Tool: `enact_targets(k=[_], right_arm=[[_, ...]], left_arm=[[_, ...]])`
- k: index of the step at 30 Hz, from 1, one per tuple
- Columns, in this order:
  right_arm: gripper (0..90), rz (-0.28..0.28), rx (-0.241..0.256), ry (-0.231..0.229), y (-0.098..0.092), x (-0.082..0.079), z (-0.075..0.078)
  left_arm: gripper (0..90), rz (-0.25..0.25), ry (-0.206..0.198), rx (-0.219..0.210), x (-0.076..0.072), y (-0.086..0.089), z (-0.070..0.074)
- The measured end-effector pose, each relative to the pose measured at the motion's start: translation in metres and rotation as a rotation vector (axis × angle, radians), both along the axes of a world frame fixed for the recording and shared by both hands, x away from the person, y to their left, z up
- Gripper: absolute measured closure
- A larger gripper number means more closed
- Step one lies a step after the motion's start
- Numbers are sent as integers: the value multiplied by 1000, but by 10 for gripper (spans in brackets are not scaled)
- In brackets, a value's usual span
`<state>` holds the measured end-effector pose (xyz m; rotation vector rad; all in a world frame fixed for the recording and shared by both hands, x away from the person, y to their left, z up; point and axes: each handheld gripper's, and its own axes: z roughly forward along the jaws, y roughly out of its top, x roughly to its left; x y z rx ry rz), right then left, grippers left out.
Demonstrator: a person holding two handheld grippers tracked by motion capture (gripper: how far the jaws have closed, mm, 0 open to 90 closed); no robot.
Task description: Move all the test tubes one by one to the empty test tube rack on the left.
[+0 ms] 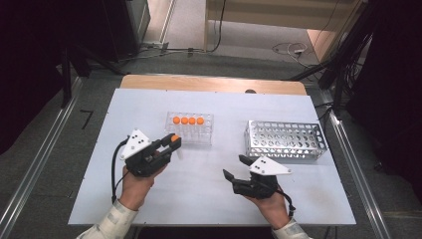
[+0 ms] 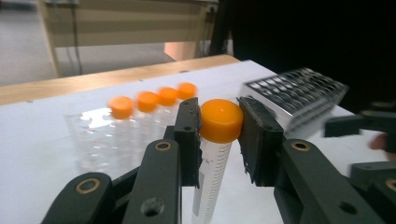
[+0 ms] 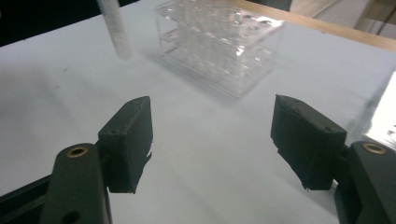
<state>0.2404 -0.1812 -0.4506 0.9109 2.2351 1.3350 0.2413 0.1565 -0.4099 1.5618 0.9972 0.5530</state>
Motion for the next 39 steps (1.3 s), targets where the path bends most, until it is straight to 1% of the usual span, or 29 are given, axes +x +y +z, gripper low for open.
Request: enact_targets(k=[1, 4, 7, 10, 13, 14, 18, 21, 26, 27, 29, 36, 39], right_arm=[[277, -14, 4, 2, -7, 0, 0], [276, -54, 14, 7, -26, -1, 1], [276, -90, 28, 8, -43, -2, 2], [277, -120, 48, 15, -56, -3, 3], [277, -138, 52, 14, -63, -4, 3], [278, -143, 56, 16, -65, -4, 3], [278, -153, 63, 14, -68, -3, 4], [279, -155, 67, 15, -69, -2, 4], [280, -160, 70, 17, -72, -2, 4], [280, -162, 71, 16, -72, -2, 4], [281, -166, 75, 18, -73, -2, 4], [283, -170, 78, 23, -74, -2, 3], [283, -170, 77, 22, -74, -2, 3]], left_arm=[[695, 14, -2, -5, 2, 4, 2], [695, 55, -2, -2, 10, 13, 7], [695, 84, 1, -14, 18, 20, 10], [695, 111, 2, -10, 26, 24, 12], [696, 129, 1, -10, 36, 24, 14], [696, 132, 2, -6, 39, 23, 15], [696, 148, -13, 11, 50, 19, 20], [695, 168, -27, 44, 59, 16, 21], [695, 184, -16, 56, 71, 13, 16], [695, 185, -10, 66, 73, 13, 14], [695, 191, -9, 70, 76, 12, 12], [695, 196, -4, 68, 82, 11, 7], [695, 194, -1, 81, 82, 8, 3]])
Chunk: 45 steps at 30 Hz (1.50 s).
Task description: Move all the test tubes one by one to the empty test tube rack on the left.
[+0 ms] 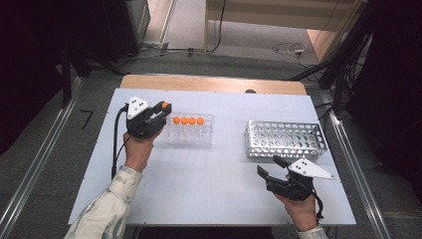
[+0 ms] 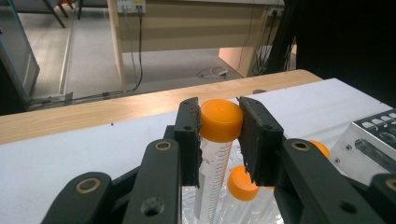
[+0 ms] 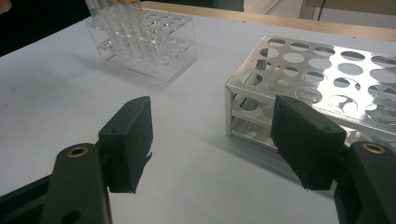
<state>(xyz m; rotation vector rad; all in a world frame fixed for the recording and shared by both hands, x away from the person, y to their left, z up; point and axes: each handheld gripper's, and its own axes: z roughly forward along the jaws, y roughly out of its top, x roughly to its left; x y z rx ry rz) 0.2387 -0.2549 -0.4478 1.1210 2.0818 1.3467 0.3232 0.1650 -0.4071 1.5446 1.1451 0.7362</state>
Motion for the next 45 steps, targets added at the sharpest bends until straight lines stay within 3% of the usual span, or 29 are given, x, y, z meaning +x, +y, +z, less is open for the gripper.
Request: enact_targets(k=[9, 15, 17, 29, 37, 45], right_arm=[[283, 0, -1, 2, 0, 0, -1], [283, 1, -5, 3, 0, 0, -1], [283, 1, -5, 3, 0, 0, -1], [283, -12, -4, 3, -3, 2, -2], [283, -32, -6, 9, -6, 5, -3], [283, -52, -3, 13, -10, 8, -4]], left_arm=[[693, 3, 26, 15, -1, -3, -19], [682, 4, 36, 3, -3, -2, -25], [633, -5, 36, -8, -3, -2, -25], [563, -2, 25, -50, -14, 2, -20], [483, 11, 31, -83, -27, 6, -29], [395, 8, 48, -84, -42, 8, -39]])
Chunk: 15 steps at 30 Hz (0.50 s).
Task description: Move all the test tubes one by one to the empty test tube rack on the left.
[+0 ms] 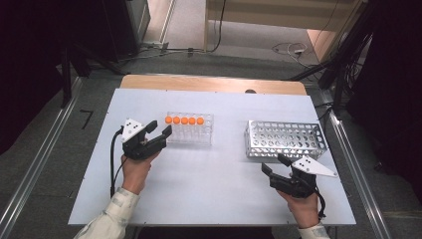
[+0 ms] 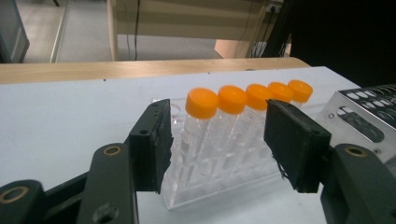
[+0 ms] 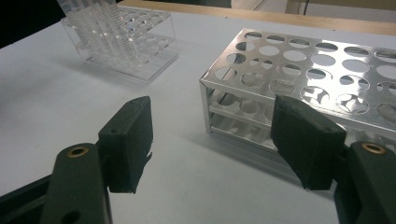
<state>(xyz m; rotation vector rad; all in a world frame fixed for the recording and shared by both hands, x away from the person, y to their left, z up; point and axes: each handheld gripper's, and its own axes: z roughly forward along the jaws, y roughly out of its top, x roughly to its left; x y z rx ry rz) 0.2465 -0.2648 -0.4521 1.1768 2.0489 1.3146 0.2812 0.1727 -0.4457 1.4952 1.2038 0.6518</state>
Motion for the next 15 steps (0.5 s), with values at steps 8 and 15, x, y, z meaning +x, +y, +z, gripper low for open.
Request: enact_targets(k=[8, 15], right_arm=[[283, -15, -3, 3, -3, 1, -1], [281, -38, -5, 8, -9, 4, -3]], left_arm=[[355, -12, 11, 13, -15, 2, -7], [339, -16, 17, 22, -26, 4, -11]])
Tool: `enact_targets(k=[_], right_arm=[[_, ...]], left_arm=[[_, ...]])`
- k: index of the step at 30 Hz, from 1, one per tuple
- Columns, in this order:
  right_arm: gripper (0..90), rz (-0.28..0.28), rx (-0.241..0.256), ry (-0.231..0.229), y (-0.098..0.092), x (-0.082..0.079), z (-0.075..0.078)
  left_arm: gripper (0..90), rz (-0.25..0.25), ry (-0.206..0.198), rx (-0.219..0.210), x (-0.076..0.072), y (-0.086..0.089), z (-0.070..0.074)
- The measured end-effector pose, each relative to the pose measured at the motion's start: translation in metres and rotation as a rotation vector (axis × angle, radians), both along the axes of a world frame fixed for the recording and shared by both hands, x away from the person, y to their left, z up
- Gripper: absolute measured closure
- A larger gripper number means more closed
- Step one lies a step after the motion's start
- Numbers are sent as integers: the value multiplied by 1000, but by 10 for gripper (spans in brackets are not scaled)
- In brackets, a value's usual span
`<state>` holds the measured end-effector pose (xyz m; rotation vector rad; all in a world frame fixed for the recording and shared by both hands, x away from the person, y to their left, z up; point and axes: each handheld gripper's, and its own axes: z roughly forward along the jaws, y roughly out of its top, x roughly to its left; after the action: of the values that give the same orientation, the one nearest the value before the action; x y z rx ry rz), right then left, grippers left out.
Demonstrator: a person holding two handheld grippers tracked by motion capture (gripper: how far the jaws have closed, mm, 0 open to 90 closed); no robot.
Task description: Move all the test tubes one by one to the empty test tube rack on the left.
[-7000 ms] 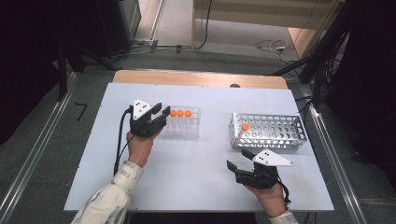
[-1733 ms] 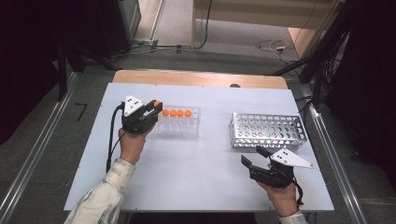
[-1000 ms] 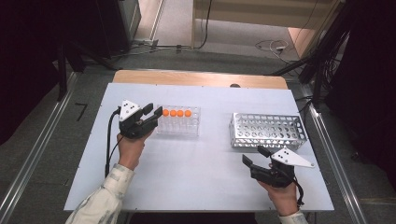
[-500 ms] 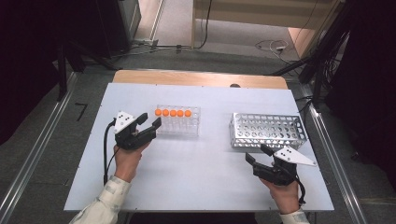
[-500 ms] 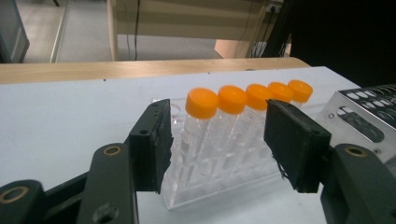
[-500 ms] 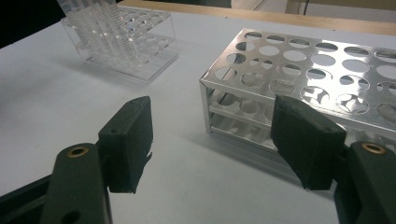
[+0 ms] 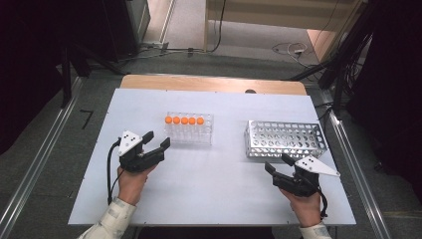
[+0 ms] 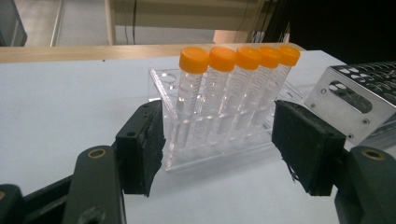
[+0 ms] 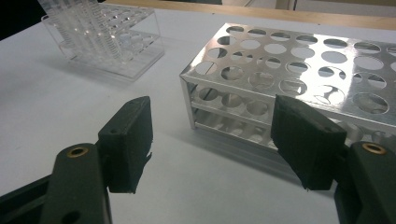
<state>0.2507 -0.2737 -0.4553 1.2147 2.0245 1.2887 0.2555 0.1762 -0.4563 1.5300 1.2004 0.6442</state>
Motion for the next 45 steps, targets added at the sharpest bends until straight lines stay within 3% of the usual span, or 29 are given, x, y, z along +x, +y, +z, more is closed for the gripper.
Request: enact_targets(k=[19, 45], right_arm=[[272, -44, -3, -7, -15, 1, -1], [262, -149, -20, -14, -55, -3, -6]], left_arm=[[271, 44, 18, -4, -24, 16, -9], [240, 172, 47, 24, -41, 55, -22]])
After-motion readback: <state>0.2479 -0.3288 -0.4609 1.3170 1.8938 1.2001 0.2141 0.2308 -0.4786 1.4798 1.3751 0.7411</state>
